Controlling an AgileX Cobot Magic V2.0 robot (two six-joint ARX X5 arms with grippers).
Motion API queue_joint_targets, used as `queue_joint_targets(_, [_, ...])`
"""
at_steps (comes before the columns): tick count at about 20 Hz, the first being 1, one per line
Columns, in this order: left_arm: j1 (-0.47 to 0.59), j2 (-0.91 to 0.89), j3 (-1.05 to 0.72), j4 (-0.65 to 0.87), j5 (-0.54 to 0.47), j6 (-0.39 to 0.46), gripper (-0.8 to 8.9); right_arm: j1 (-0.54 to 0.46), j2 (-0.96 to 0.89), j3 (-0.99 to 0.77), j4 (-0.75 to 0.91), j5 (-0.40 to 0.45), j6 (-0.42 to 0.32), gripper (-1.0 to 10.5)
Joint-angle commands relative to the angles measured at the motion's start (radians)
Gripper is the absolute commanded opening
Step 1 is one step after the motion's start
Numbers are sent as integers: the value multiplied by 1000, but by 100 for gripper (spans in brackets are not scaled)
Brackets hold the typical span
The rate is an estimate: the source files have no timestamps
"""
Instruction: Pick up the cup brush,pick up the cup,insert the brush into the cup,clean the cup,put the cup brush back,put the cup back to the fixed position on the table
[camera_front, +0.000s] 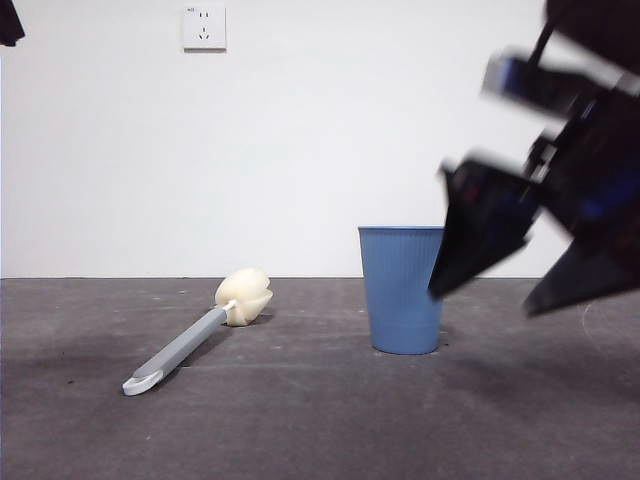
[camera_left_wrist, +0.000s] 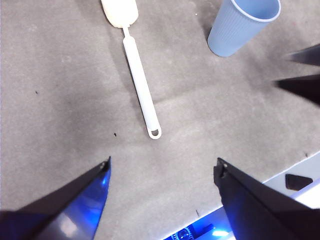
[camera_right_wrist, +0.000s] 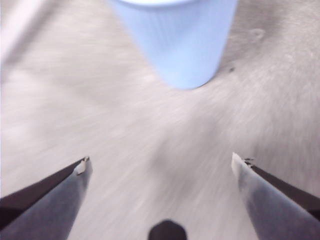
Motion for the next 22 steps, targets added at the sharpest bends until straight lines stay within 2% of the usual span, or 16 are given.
queue_joint_targets(1, [2, -2, -5, -3, 5, 44, 346, 3, -186, -5, -143, -47, 22, 476])
queue_joint_targets(5, [2, -2, -5, -29, 47, 76, 346, 3, -391, 117, -472, -80, 14, 473])
queue_joint_targets(9, [2, -2, -5, -31, 105, 87, 345, 3, -421, 313, -710, -170, -24, 473])
queue_joint_targets(12, [2, -2, -5, -34, 117, 87, 346, 3, -410, 407, -793, -219, -32, 473])
queue_joint_targets(19, [2, -2, -5, -36, 158, 87, 345, 3, -410, 426, -860, -219, -35, 467])
queue_joint_targets(20, [2, -2, -5, -36, 158, 87, 340, 3, -410, 426, -862, -219, -35, 437])
queue_joint_targets(21, [2, -2, -5, -36, 158, 87, 306, 3, -410, 426, -863, -219, -35, 322])
queue_joint_targets(22, [2, -2, -5, -37, 158, 87, 157, 3, -410, 426, -863, -219, -35, 134])
